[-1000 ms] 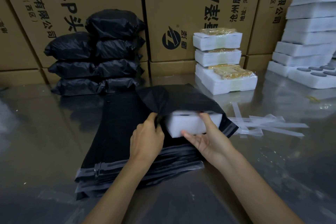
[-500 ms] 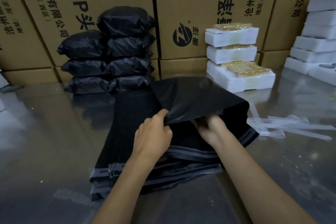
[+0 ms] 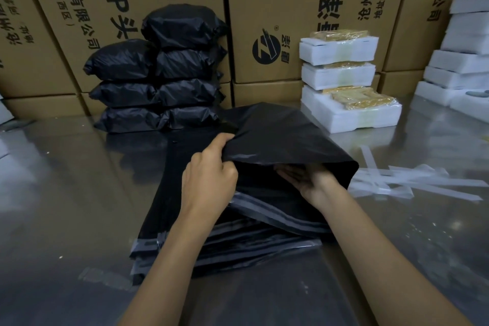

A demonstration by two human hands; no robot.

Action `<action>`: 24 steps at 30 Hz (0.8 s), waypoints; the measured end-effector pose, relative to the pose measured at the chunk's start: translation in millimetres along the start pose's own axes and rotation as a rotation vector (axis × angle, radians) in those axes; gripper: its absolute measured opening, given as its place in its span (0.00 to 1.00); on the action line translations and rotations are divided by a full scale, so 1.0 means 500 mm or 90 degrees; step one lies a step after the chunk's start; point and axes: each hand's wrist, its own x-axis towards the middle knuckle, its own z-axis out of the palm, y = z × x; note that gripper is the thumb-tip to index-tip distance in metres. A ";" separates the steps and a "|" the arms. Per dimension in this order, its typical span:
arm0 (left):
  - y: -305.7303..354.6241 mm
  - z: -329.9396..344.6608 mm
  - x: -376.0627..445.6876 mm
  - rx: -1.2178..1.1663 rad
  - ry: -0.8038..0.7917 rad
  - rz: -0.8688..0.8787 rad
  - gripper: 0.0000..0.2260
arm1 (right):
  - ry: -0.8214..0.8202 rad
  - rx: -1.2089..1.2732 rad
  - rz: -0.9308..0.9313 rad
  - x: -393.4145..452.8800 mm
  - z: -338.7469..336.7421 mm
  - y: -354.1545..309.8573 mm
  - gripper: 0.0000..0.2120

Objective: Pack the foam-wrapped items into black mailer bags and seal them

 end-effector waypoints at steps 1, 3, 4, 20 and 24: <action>0.002 -0.002 -0.001 -0.006 0.021 0.013 0.27 | -0.007 0.000 0.002 -0.002 0.000 0.000 0.06; 0.005 -0.008 -0.001 -0.008 0.045 0.023 0.27 | -0.022 -0.003 -0.009 -0.012 0.007 0.003 0.06; 0.005 -0.012 -0.001 -0.010 0.051 0.022 0.28 | -0.032 -0.003 -0.019 -0.018 0.011 0.006 0.07; -0.073 -0.118 -0.125 0.029 0.089 -0.022 0.28 | -0.143 0.146 0.035 -0.177 0.001 0.028 0.16; -0.096 -0.118 -0.169 0.080 0.103 -0.011 0.29 | -0.131 0.043 0.118 -0.216 0.022 0.042 0.14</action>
